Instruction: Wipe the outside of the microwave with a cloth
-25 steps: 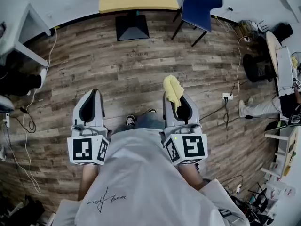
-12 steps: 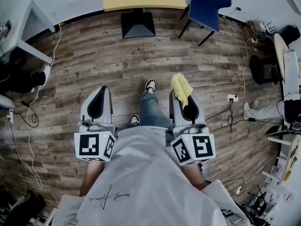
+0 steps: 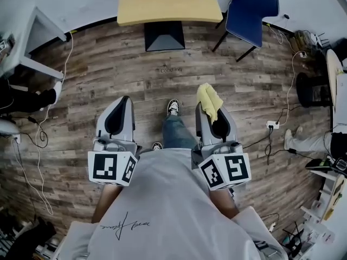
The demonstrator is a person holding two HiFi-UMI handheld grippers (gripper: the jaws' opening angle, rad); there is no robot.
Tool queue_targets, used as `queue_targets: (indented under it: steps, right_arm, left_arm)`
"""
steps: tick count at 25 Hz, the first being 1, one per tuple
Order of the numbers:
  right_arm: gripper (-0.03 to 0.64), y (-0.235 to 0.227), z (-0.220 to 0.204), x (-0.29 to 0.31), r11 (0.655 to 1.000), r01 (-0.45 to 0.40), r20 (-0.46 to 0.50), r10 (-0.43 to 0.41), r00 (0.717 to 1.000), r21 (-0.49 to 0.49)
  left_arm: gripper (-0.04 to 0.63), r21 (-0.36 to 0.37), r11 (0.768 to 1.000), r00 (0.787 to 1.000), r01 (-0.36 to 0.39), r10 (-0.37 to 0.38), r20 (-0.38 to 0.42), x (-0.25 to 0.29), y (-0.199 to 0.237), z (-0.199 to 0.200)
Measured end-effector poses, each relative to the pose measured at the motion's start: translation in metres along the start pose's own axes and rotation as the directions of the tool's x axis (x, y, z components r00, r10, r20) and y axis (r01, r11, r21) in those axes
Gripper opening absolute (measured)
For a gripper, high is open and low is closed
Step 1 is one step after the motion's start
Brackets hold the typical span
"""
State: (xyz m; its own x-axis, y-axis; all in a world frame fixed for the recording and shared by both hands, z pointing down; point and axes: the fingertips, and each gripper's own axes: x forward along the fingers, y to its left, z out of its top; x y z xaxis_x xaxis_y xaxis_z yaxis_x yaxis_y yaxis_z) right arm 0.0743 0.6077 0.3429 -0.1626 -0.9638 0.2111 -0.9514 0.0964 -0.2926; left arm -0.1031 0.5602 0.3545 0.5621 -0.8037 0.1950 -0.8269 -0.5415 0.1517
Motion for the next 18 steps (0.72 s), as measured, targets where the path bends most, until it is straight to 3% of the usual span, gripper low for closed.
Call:
queue_targets:
  steps: [11, 18]
  right_arm:
    - [0.112, -0.093, 0.067, 0.147, 0.998, -0.061, -0.034, 0.061, 0.998, -0.01]
    - [0.124, -0.124, 0.107, 0.208, 0.977, -0.178, -0.042, 0.174, 0.984, -0.115]
  left_arm:
    - [-0.011, -0.024, 0.998, 0.998, -0.059, 0.06, 0.036, 0.169, 0.026, 0.056]
    - [-0.011, -0.028, 0.997, 0.994, -0.074, 0.076, 0.084, 0.25, 0.041, 0.085]
